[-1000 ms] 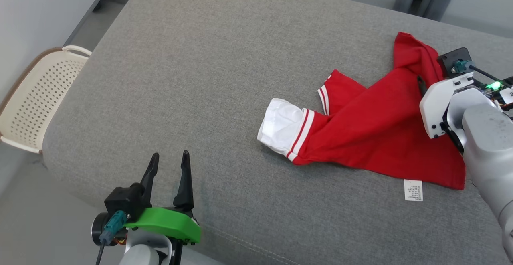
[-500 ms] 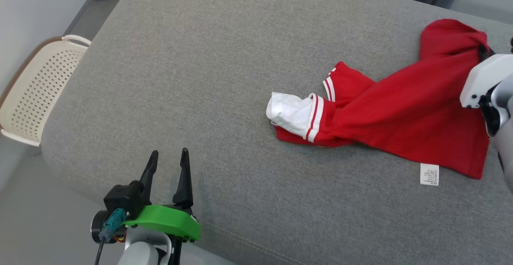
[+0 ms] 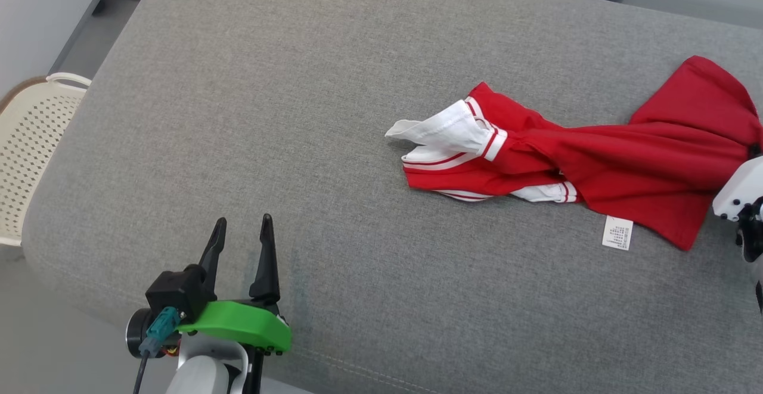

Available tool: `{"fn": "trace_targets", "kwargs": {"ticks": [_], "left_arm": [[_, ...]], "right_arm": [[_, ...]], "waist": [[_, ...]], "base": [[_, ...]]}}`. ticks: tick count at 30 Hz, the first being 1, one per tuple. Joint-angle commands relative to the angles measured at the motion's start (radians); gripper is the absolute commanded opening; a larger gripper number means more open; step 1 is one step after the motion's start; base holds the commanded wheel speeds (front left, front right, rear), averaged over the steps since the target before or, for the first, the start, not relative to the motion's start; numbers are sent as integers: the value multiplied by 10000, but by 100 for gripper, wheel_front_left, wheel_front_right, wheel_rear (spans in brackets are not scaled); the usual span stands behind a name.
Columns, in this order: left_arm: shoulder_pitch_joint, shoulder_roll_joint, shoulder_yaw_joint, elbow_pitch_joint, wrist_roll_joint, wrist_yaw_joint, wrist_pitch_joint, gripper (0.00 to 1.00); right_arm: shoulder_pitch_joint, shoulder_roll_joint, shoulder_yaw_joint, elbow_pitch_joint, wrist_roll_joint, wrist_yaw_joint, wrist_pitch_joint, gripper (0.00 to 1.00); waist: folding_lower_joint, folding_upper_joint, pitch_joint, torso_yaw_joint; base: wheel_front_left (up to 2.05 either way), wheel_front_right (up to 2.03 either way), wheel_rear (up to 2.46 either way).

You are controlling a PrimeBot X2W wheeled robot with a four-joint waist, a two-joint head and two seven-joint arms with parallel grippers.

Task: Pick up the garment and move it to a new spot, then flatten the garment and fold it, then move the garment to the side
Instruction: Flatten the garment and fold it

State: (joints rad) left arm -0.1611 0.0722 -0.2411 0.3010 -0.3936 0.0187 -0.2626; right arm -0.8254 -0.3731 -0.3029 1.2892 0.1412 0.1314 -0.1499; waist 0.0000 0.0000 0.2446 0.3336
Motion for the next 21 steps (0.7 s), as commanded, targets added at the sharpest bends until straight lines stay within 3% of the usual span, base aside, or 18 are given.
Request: {"fn": "trace_targets", "kwargs": {"ticks": [1,2,3,11,16,21], "left_arm": [[-134,44,44,-18,51,21,-26,100],[-121,54,55,-21,56,35,-26,100],[-99,73,66,-22,68,46,-26,100],[143,166,44,-5,28,92,-26,100],[233,164,8,-37,-35,107,-27,100],[300,184,10,-98,-78,157,-24,100]], "right_arm": [[201,68,-70,5,-94,-16,-52,30],[234,100,-67,5,-174,-16,-142,50],[239,115,-21,5,-248,-16,-224,100],[-190,670,1413,-997,-446,-16,-819,100],[-29,1425,3629,-2005,277,-14,-458,100],[680,1362,6292,-3654,1690,-16,192,100]], "waist": [[0,0,-79,-136],[0,0,-112,-179],[0,0,-153,-225],[0,0,-642,-342],[0,0,-847,-189],[0,0,-943,-20]], "base": [[0,0,0],[0,0,0],[0,0,0],[0,0,0],[0,0,0],[0,0,0]]}}
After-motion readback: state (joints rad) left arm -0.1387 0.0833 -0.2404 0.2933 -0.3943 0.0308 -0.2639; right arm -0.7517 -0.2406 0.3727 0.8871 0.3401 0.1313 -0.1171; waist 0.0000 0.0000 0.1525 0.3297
